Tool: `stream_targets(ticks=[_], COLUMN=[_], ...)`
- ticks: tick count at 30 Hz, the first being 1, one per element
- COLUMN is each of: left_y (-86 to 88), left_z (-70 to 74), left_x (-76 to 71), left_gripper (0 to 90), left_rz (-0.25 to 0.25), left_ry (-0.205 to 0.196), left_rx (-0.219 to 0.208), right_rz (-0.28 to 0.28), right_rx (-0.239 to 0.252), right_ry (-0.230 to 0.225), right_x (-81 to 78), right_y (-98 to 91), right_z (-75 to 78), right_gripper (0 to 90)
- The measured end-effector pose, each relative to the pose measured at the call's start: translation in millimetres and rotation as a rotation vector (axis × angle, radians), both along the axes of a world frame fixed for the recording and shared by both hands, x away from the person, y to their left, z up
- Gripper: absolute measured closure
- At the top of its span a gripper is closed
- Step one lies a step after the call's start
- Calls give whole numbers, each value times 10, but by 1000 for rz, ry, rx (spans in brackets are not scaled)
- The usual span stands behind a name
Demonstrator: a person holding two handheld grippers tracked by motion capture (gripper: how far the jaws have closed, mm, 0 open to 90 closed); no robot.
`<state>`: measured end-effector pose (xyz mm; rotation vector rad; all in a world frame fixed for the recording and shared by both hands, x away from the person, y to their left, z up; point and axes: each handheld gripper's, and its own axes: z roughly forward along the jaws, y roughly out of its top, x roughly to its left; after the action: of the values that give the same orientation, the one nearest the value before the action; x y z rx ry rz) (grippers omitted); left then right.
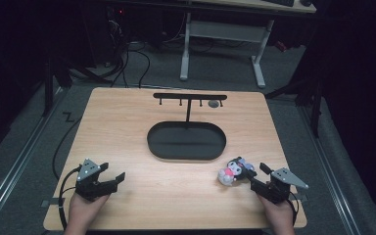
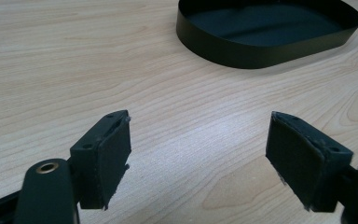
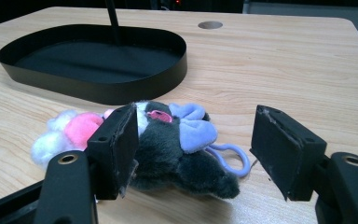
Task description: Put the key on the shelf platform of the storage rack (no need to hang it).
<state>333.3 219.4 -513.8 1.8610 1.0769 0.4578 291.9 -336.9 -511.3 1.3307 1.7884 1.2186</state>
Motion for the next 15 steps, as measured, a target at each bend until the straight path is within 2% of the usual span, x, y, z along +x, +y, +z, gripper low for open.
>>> stream_targets(ticks=[15], left_y=[-30], left_z=[-5], left_x=[-8], left_gripper=[228], left_rz=[-12], left_ry=[-4], left_rx=[14], right_rz=[-4], right_rx=[6], right_ry=[6], right_x=[-10], right_y=[2], right_z=[2], right_gripper=[324])
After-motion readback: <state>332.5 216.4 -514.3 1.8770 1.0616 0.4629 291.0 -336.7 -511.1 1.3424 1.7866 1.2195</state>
